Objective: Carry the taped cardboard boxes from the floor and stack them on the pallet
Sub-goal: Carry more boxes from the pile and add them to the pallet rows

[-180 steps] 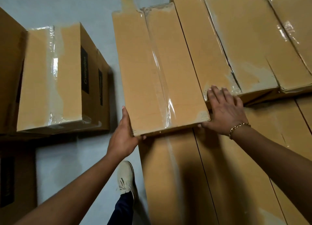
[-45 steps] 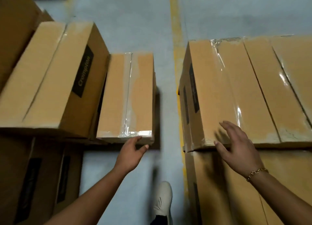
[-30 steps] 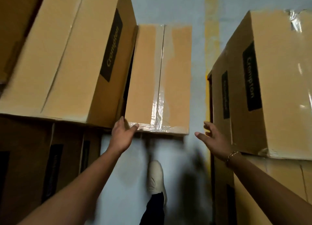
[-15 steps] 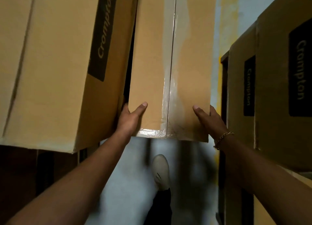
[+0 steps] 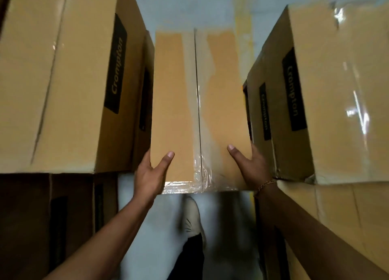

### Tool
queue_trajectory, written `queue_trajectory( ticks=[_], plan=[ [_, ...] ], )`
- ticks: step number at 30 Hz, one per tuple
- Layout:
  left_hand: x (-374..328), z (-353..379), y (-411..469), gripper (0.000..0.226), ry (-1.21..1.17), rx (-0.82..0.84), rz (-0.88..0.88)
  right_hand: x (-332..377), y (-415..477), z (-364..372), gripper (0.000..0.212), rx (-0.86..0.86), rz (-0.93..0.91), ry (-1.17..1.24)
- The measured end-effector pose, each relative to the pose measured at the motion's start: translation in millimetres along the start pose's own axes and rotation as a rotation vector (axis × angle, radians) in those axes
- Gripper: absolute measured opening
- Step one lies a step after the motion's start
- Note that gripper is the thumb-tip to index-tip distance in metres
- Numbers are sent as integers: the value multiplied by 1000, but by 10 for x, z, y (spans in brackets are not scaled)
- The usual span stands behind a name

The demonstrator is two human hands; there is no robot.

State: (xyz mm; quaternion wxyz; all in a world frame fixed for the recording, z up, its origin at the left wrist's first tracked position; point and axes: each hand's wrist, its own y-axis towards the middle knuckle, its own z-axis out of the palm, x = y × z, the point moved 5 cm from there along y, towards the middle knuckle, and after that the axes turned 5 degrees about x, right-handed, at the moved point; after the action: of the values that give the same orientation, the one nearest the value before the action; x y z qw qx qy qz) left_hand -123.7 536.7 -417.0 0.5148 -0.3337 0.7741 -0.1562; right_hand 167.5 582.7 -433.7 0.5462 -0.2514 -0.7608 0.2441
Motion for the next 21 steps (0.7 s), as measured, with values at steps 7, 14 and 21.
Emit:
queue_trajectory(
  ticks=[7, 14, 21],
  plan=[
    [-770, -383, -1611, 52, 30, 19, 141, 529, -1687, -883, 86, -4, -71, -2],
    [-1299, -843, -3864, 61, 73, -39, 300, 692, -3721, -1759, 108, -24, -189, 64],
    [-1354, -1001, -5499, 81, 108, 22, 424, 438, -5581, -2428, 49, -67, -317, 165]
  ],
)
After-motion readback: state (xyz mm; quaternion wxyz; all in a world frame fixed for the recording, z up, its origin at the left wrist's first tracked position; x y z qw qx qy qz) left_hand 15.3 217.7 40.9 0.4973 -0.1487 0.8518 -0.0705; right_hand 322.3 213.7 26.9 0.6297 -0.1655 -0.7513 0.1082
